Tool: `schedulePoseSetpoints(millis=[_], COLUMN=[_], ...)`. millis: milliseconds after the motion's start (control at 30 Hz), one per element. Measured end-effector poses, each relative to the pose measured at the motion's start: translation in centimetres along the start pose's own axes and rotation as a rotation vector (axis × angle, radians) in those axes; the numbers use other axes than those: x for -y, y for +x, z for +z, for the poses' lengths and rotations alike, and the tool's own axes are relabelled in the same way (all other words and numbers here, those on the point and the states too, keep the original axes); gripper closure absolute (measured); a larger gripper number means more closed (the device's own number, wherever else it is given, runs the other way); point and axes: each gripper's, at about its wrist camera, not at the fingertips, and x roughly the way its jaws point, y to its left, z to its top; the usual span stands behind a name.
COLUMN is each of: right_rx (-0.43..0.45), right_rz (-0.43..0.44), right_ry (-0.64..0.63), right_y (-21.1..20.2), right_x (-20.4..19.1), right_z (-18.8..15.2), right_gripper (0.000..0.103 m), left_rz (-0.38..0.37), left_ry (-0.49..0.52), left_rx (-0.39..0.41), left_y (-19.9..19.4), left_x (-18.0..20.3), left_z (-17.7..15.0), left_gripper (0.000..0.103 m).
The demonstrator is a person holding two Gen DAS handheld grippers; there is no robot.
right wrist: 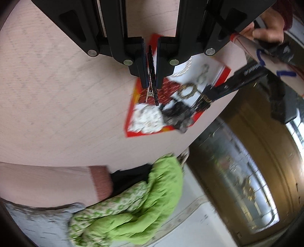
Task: Organize jewelry
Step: 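Carry the gold pendant with the left gripper while the right gripper carries the purple pendant to the box, then lower both pendants into the box and open both grippers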
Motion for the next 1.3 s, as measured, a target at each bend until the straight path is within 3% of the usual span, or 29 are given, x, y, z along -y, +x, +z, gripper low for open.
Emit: schedulePoseSetpoints(millis=[200, 400, 867, 1300], right_rx=[-0.100, -0.162, -0.193, -0.196], right_rz=[0.062, 0.025, -0.044, -0.054], right_ry=[-0.029, -0.027, -0.075, -0.098], right_y=[3.3, 5.5, 7.0, 7.1], right_x=[-2.9, -2.9, -2.9, -3.1], right_z=[-1.8, -2.9, -3.5, -3.7], right_gripper=[0.094, 0.094, 0.093, 0.093], left_rz=[-0.002, 0.016, 0.076, 0.098], left_ry=[-0.041, -0.036, 0.002, 0.009], left_rx=[-0.074, -0.116, -0.160, -0.183], left_y=[1.5, 2.5, 3.8, 4.4], left_x=[-1.8, -1.5, -1.1, -0.8], left_z=[-1.0, -1.5, -2.0, -2.1], left_gripper=[0.089, 0.089, 0.089, 0.089])
